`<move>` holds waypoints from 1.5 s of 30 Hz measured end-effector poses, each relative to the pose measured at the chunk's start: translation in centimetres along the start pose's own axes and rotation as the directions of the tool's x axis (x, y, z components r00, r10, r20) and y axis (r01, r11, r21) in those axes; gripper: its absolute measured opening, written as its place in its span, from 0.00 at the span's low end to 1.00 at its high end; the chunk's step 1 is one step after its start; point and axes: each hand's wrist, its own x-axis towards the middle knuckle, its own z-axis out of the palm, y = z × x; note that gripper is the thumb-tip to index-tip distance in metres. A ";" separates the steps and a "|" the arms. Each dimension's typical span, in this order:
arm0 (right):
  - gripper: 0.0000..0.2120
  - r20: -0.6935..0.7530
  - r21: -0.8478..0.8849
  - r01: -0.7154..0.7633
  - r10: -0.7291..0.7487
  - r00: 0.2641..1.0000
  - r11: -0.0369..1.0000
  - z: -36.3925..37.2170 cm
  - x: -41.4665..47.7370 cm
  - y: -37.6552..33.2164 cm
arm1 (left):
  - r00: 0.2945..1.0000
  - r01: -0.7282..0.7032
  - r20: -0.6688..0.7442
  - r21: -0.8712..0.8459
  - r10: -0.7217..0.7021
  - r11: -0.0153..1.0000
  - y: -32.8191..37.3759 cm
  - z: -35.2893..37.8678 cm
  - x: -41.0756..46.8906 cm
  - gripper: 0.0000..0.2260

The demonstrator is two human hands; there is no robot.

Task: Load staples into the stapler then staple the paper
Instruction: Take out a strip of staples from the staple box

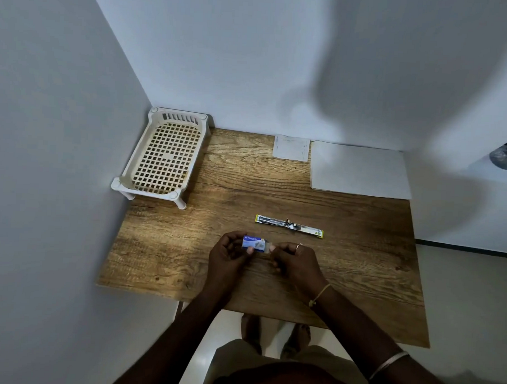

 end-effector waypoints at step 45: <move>0.06 -0.213 -0.377 -0.065 -0.018 0.977 0.924 0.8 -1.0 2.7 | 0.760 -0.633 0.650 0.735 0.013 0.245 1.4 -0.1 3.1 0.20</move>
